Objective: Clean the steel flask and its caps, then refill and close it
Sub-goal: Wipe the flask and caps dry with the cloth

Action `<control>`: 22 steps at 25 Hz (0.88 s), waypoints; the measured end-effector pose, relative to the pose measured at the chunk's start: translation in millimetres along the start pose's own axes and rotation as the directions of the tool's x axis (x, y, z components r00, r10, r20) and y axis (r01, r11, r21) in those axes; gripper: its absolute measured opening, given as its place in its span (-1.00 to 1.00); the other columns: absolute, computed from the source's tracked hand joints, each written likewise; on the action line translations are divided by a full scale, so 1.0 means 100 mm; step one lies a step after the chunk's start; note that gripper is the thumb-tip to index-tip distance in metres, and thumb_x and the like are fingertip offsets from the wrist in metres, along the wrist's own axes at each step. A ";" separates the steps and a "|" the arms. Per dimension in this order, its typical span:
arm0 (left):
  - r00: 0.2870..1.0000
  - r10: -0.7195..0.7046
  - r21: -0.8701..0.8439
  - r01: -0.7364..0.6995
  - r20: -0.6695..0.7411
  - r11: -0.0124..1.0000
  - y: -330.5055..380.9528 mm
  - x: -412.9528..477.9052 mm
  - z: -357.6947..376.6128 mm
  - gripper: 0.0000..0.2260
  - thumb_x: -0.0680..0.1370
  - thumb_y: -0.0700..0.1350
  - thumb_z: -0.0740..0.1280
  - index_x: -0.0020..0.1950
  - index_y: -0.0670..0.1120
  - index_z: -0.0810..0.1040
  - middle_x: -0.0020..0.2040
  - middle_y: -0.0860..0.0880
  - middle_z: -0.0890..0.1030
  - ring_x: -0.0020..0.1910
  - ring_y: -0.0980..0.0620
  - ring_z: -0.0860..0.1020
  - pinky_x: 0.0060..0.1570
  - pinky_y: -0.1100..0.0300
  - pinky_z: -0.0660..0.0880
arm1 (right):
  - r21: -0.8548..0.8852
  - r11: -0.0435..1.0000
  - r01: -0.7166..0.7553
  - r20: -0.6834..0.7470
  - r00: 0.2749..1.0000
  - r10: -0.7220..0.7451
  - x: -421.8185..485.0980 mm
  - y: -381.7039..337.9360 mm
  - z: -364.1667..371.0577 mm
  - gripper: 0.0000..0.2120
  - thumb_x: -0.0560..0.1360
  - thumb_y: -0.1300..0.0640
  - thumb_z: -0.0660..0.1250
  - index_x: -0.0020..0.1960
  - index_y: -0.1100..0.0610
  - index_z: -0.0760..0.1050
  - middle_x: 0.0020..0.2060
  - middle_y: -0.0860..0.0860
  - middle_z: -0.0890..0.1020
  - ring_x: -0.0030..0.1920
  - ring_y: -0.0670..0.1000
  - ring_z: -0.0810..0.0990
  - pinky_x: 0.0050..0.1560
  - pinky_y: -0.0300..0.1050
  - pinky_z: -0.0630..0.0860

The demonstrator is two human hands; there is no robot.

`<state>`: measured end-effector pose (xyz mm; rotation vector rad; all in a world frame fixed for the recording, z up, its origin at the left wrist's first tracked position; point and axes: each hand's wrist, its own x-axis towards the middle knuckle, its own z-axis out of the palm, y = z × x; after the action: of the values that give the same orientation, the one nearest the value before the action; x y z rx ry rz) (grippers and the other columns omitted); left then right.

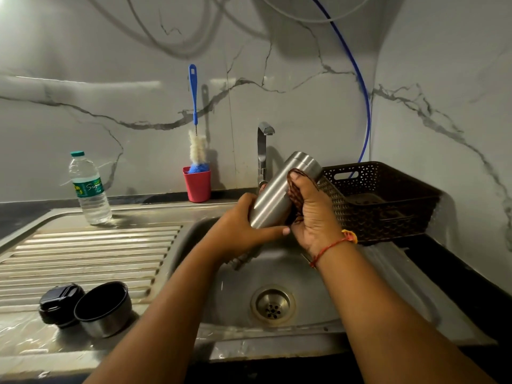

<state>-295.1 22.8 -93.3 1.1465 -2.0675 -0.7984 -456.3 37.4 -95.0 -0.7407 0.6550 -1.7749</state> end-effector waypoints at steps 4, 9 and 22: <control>0.975 -0.103 -0.218 0.146 0.198 0.965 -0.04 -0.04 0.04 -0.29 0.41 0.11 0.58 0.44 -0.07 0.35 0.10 -0.09 0.62 -0.05 -0.02 0.67 -0.16 0.16 0.63 | -0.051 0.996 -0.075 0.070 0.994 0.078 -0.03 -0.03 -0.03 -0.55 0.31 0.05 0.54 0.15 0.17 0.58 0.04 0.24 0.65 0.07 0.22 0.66 0.15 0.25 0.56; 0.815 -0.027 -0.569 0.428 0.579 0.702 -0.13 -0.12 -0.13 -0.16 0.26 0.08 0.61 0.41 -0.18 0.35 0.01 -0.24 0.67 -0.12 -0.19 0.67 -0.10 -0.04 0.65 | 0.141 0.986 -0.091 0.234 0.971 0.056 -0.07 -0.13 -0.06 -0.67 0.22 -0.02 0.52 -0.06 0.09 0.72 -0.08 0.10 0.70 -0.05 0.09 0.70 0.12 0.13 0.57; 1.000 -0.001 0.558 0.012 -0.019 0.830 -0.13 -0.02 -0.12 -0.33 0.39 0.16 0.55 0.40 0.11 0.31 0.12 0.07 0.52 -0.04 0.11 0.52 -0.12 0.23 0.46 | -0.884 0.307 0.353 0.143 0.829 -0.540 0.01 -0.04 0.01 -0.80 0.54 -0.02 0.37 0.07 0.06 0.63 -0.21 -0.22 0.54 -0.23 -0.25 0.51 -0.22 -0.47 0.40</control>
<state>-279.3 16.3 -95.9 1.4522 -2.3583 -0.1646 -458.5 37.1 -91.6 -1.6371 1.7464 -1.9364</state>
